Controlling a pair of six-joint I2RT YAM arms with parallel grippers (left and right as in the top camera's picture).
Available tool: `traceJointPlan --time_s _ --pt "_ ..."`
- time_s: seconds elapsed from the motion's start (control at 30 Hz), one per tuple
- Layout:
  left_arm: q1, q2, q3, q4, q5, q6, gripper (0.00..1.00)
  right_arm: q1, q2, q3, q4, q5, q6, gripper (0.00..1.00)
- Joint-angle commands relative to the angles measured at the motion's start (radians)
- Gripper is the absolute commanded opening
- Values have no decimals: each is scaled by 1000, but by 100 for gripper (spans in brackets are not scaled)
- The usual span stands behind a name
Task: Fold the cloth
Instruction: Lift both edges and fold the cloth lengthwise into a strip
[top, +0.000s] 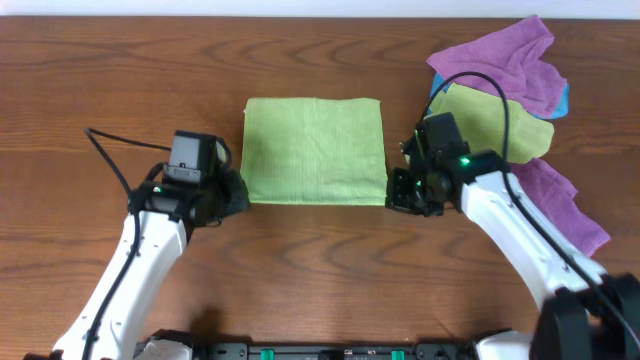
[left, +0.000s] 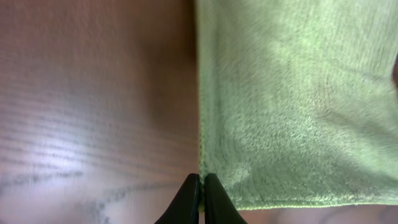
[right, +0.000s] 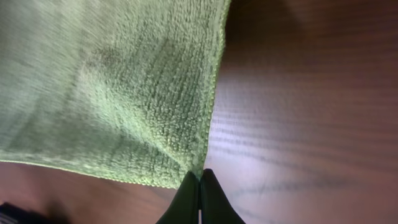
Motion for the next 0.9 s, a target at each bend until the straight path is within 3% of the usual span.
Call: traceJointPlan --time_s 0.0,0.23,0.4,0.53,0.87 --pt "-55 -39 8 -39 -70 -24 6 -6 -65 12 -36 27 -22 2" --pt "-132 -62 8 -68 -162 -96 6 -6 -142 12 -112 40 -25 1" --pt "-131 -61 8 -24 -269 -139 6 -6 -142 12 -48 79 -25 2" --pt "-131 -37 8 126 -352 -115 5 -6 -134 12 103 135 -24 2" --pt "-118 217 8 513 -366 -6 6 -6 34 12 440 190 -48 1"
